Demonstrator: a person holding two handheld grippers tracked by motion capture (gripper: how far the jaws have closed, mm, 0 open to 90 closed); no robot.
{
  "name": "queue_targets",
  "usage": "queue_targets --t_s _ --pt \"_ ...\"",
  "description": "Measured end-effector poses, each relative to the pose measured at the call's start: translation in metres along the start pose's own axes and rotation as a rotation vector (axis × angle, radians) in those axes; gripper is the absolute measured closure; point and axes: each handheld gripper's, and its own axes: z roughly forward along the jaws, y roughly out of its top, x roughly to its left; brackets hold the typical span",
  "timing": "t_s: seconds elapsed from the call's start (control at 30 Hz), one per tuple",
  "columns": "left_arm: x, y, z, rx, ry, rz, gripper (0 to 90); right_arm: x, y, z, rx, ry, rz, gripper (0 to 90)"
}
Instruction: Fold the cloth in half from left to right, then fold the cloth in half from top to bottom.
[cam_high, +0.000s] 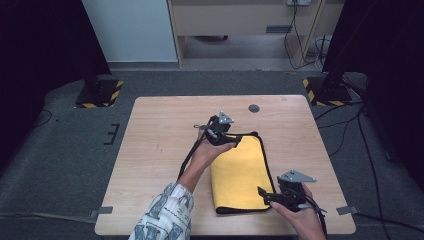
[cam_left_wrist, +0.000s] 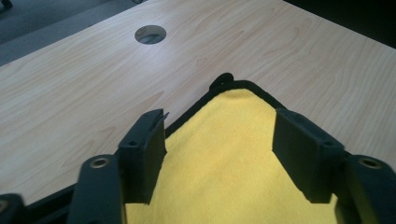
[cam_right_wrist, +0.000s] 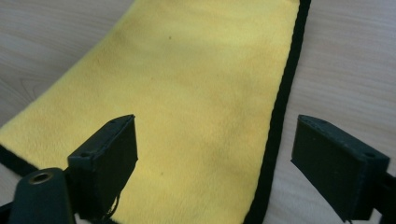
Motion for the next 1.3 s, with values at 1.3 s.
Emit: queue_targets --t_s 1.3 --pt "0.042 -0.052 -0.007 0.072 0.081 -0.144 13.5 -0.073 0.093 0.089 0.045 0.047 -0.059 21.4"
